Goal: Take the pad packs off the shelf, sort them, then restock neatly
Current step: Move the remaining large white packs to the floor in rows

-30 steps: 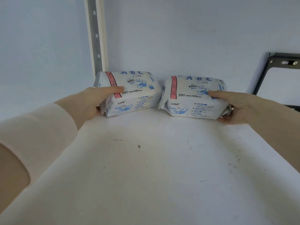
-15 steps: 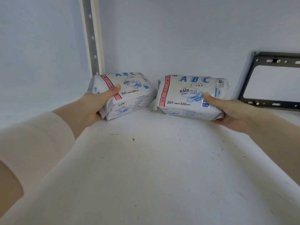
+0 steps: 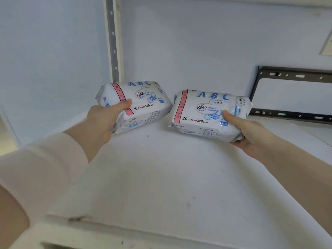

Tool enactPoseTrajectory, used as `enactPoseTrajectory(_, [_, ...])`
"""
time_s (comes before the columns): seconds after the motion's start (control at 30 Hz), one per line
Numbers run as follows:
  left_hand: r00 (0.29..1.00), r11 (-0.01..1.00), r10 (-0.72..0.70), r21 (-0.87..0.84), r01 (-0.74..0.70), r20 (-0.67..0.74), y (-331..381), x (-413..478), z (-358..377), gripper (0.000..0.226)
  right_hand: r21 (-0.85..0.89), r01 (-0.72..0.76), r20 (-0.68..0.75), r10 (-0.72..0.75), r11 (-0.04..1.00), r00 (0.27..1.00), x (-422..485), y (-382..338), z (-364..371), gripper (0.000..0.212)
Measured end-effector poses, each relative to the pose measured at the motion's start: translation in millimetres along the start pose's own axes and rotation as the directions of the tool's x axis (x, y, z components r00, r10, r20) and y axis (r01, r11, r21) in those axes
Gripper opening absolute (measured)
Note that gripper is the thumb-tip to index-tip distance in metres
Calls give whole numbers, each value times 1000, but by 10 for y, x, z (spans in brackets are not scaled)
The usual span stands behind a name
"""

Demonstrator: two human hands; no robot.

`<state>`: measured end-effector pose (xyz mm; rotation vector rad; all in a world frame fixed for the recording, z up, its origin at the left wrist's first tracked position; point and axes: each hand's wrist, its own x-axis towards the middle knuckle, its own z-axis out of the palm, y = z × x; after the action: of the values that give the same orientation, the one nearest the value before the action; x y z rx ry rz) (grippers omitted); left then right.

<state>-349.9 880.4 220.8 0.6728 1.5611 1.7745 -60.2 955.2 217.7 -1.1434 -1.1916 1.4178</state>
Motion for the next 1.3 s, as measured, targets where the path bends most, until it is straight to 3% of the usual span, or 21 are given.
enactPoseTrajectory(0.2, [999,1000,-6,21,7,-44,170,-881,-352,45,36,-28,19,27,999,999,-817,-140,-121,37])
enactPoseTrajectory(0.4, [998,998,-58,-13,58,-39,242,-1664,-673,40,9,-64,-2,64,998,998,-1485,-297,-224,25])
enactPoseTrajectory(0.5, [998,998,-54,34,55,-26,231,-1936,-892,49,11,-50,-42,50,999,998,-1727,-350,-269,29])
enactPoseTrajectory(0.63, [998,994,-66,82,67,-13,251,-2318,-1203,78,28,-45,-68,47,999,997,-2074,-381,-309,28])
enactPoseTrajectory(0.77, [997,988,-82,129,81,2,193,-2652,-1521,56,60,-51,-121,58,997,991,-2438,-384,-276,21])
enactPoseTrajectory(0.97, [984,980,-137,159,117,116,118,-3092,-2024,43,78,-78,-158,89,994,983,-3014,-273,-82,15])
enactPoseTrajectory(1.3, [925,956,-191,277,99,328,-99,-3576,-2644,70,97,-141,-52,146,985,988,-3556,52,190,15])
